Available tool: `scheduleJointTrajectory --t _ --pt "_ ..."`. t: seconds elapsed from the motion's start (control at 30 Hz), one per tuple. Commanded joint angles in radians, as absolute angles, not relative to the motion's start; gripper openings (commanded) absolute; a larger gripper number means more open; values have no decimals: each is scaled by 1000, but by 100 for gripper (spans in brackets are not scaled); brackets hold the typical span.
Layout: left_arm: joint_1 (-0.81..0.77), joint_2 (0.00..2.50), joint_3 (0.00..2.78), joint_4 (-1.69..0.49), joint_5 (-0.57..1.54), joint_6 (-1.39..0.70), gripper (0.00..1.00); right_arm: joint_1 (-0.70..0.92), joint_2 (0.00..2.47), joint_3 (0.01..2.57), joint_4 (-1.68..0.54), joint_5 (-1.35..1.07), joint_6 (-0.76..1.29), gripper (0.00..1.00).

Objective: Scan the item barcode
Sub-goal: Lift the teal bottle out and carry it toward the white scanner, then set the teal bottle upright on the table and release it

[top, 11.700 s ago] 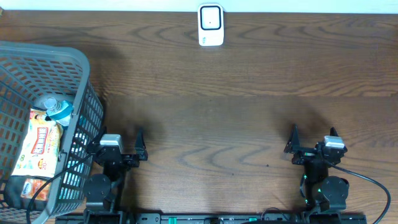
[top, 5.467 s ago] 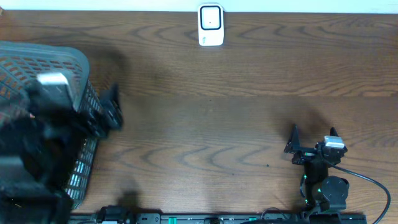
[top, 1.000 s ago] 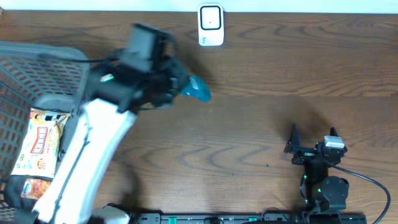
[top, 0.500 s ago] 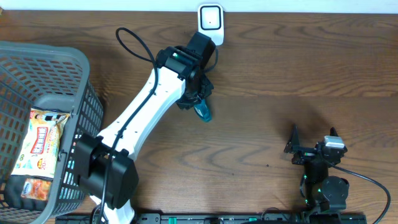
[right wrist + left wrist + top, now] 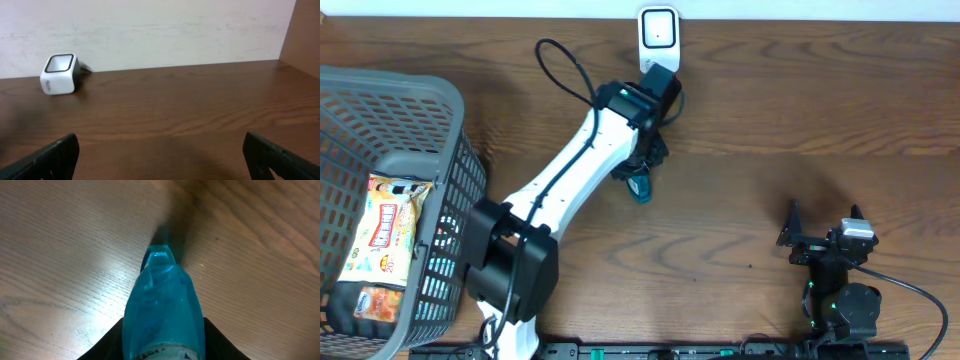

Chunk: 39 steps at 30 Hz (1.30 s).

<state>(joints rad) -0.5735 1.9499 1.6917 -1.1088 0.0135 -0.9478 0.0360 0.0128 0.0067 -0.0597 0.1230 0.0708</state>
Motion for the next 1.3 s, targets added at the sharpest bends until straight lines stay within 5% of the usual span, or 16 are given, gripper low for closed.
scheduleJointTrajectory --t 0.0,0.23,0.57,1.07,1.27 --pt "-580 1958 1699 -1127 -83 -1119 25 47 9 6 -64 121 62 99" --pt "-581 1958 1699 -1150 -101 -1403 34 47 9 6 -64 121 62 99" --pt "-581 1948 1708 -1168 -90 -1430 62 47 9 6 -64 121 62 99" --pt "-452 1643 2028 -1315 -232 -1007 98 47 9 6 -64 121 62 99" --pt "-263 1502 2028 -1402 -264 -1007 98 47 9 6 -64 121 62 99"
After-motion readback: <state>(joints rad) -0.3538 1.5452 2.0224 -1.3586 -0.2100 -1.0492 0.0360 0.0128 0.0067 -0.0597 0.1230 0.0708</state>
